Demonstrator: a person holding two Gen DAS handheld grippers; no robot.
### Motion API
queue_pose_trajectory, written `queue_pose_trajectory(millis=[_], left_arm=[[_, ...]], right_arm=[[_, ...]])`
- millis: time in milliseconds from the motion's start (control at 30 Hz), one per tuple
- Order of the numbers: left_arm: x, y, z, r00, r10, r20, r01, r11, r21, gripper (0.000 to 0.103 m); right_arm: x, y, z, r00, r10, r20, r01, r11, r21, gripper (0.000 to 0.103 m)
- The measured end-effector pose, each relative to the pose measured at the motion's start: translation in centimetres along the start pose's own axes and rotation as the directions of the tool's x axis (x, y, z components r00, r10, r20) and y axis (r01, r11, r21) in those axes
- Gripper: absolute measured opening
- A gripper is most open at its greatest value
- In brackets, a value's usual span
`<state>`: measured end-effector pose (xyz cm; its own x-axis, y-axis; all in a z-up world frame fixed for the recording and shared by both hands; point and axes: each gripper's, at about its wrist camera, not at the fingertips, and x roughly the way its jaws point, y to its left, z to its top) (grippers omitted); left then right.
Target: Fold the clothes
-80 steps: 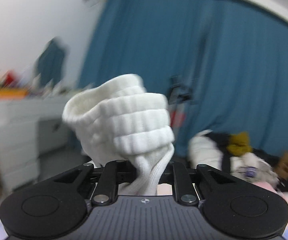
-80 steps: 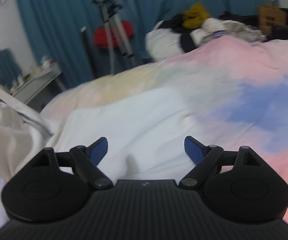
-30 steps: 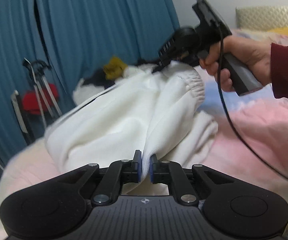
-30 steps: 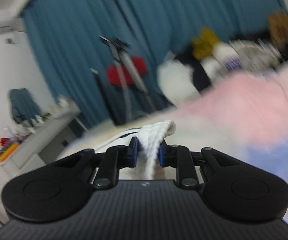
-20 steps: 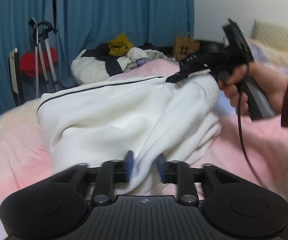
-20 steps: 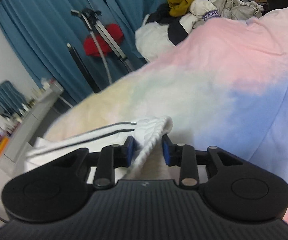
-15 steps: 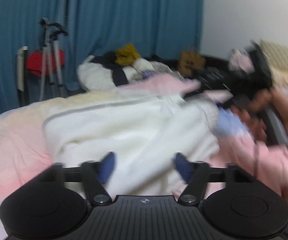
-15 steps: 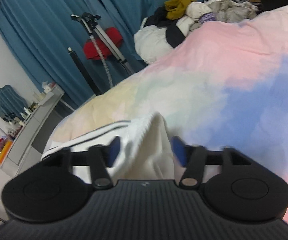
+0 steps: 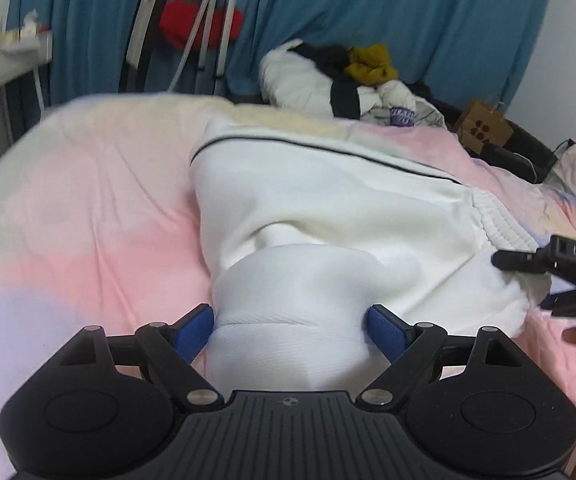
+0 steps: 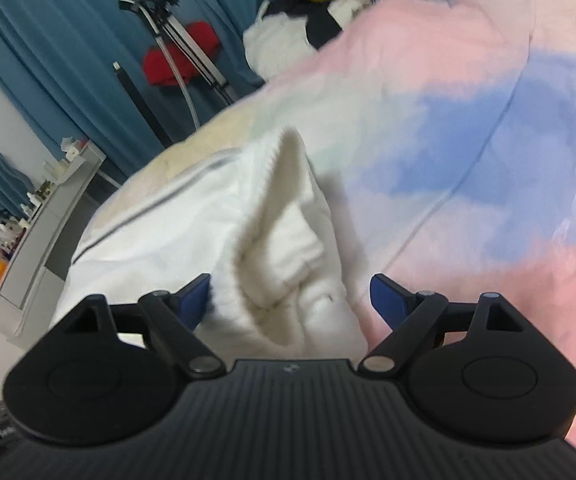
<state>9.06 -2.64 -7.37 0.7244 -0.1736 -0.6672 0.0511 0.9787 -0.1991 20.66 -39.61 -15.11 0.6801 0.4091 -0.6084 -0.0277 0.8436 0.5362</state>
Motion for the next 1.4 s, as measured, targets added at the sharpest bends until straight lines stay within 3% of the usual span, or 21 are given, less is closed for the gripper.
queue_pose_trajectory(millis=[233, 433, 500, 567, 667, 767, 867, 1000, 1067, 1100, 1133, 1233, 1300, 1400], left_arm=[[0.2, 0.3, 0.0, 1.0, 0.009, -0.006, -0.009, 1.0, 0.005, 0.086], [1.0, 0.6, -0.2, 1.0, -0.003, -0.008, 0.002, 1.0, -0.014, 0.087], [0.9, 1.0, -0.1, 1.0, -0.024, 0.0, 0.024, 0.999, -0.048, 0.087], [0.9, 1.4, 0.2, 0.999, -0.05, 0.011, 0.051, 0.994, -0.092, 0.087], [0.2, 2.8, 0.3, 0.994, -0.094, 0.052, 0.102, 0.979, -0.179, 0.087], [-0.1, 3.9, 0.9, 0.988, -0.124, 0.096, 0.143, 0.962, -0.234, 0.088], [0.7, 5.1, 1.5, 0.985, -0.149, 0.092, 0.17, 0.942, -0.29, 0.089], [3.4, 5.9, 1.7, 0.982, -0.189, 0.022, 0.186, 0.931, -0.314, 0.09], [4.6, 6.7, 1.4, 0.972, -0.233, 0.021, 0.223, 0.9, -0.375, 0.094], [5.0, 7.1, 1.2, 0.97, -0.242, 0.02, 0.23, 0.89, -0.394, 0.092], [5.1, 7.3, 1.1, 0.97, -0.24, 0.025, 0.229, 0.885, -0.405, 0.084], [4.8, 7.4, 1.1, 0.978, -0.207, 0.004, 0.192, 0.901, -0.39, 0.055], [3.4, 6.8, 1.6, 0.981, -0.19, 0.043, 0.192, 0.908, -0.372, 0.043], [0.7, 4.4, 3.2, 0.984, -0.144, 0.108, 0.172, 0.931, -0.321, 0.035]], right_arm=[[-0.1, -0.5, -0.5, 0.999, 0.054, -0.008, -0.053, 0.996, 0.077, 0.087], [0.1, 0.7, -1.1, 0.999, 0.035, -0.01, -0.035, 0.999, 0.008, 0.087], [0.5, 0.3, -1.2, 0.999, 0.039, -0.019, -0.039, 0.999, 0.021, 0.09], [1.0, -0.1, -1.3, 0.999, 0.043, -0.028, -0.042, 0.999, 0.033, 0.103], [1.6, -0.6, -1.4, 0.998, 0.05, -0.042, -0.048, 0.997, 0.053, 0.102], [0.6, 0.5, -1.0, 0.997, 0.082, -0.018, -0.081, 0.996, 0.038, 0.085], [-0.2, 1.6, -0.9, 0.994, 0.109, 0.002, -0.109, 0.994, -0.009, 0.08], [0.5, 2.0, -1.2, 0.999, 0.043, -0.001, -0.043, 0.998, -0.038, 0.068], [0.4, 2.4, -1.2, 0.999, 0.037, 0.009, -0.036, 0.998, -0.041, 0.058], [0.1, 2.7, -1.1, 0.999, 0.04, 0.015, -0.039, 0.998, -0.046, 0.053], [-0.2, 3.0, -0.9, 0.998, 0.051, 0.025, -0.049, 0.997, -0.052, 0.051], [-1.1, 4.0, -0.1, 0.995, 0.086, 0.053, -0.082, 0.994, -0.072, 0.045], [-1.6, 4.6, 0.4, 0.991, 0.11, 0.072, -0.104, 0.991, -0.085, 0.042], [-2.9, 5.3, 1.4, 0.982, 0.154, 0.106, -0.144, 0.985, -0.094, 0.041]])
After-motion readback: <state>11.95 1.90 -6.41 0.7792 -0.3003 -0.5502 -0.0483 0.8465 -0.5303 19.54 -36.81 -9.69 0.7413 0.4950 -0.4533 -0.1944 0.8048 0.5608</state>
